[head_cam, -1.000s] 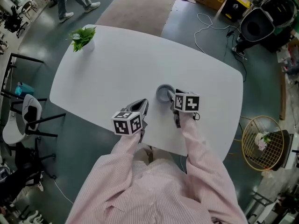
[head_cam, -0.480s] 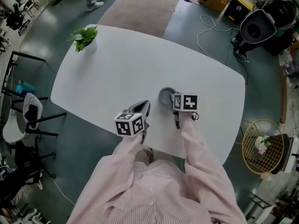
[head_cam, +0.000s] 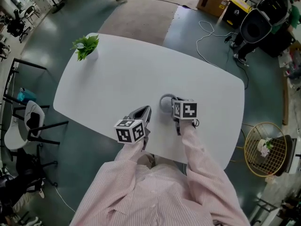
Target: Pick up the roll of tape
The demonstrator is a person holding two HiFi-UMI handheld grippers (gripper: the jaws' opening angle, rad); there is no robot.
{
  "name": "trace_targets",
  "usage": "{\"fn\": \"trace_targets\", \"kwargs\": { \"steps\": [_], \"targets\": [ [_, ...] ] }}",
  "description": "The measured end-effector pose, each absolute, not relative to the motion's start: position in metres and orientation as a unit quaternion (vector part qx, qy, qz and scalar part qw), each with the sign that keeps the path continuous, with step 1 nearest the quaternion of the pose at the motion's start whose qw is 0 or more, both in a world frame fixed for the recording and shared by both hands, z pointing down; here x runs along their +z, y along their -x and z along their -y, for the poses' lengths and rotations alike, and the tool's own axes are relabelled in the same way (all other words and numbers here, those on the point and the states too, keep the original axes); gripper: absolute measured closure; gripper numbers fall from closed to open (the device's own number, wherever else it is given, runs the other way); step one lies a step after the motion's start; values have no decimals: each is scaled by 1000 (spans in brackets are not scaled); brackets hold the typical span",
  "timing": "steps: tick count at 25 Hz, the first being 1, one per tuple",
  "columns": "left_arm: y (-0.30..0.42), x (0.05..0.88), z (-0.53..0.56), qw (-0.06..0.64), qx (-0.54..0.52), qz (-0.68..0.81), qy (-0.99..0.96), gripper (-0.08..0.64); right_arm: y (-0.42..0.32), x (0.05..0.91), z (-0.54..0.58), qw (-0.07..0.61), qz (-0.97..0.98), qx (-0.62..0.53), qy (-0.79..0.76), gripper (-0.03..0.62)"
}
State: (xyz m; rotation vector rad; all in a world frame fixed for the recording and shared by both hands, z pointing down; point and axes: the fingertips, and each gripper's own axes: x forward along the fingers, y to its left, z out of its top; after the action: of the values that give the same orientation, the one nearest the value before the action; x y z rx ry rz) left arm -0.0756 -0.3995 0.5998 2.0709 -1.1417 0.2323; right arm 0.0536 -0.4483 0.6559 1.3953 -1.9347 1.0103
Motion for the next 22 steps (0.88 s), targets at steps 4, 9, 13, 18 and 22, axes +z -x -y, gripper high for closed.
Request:
{"fn": "trace_targets", "kwargs": {
  "steps": [4, 9, 13, 18, 22],
  "targets": [
    [74, 583, 396, 353, 81, 446, -819, 560, -52, 633, 446, 217, 741, 361, -523, 508],
    [77, 557, 397, 318, 67, 445, -834, 560, -48, 600, 443, 159, 769, 330, -523, 508],
    [73, 536, 397, 289, 55, 441, -848, 560, -53, 575, 438, 119, 778, 314, -530, 508],
    [68, 509, 394, 261, 39, 436, -860, 560, -58, 543, 429, 70, 788, 296, -535, 508],
    [68, 487, 394, 233, 29, 438, -868, 560, -65, 519, 422, 30, 798, 277, -535, 508]
  ]
}}
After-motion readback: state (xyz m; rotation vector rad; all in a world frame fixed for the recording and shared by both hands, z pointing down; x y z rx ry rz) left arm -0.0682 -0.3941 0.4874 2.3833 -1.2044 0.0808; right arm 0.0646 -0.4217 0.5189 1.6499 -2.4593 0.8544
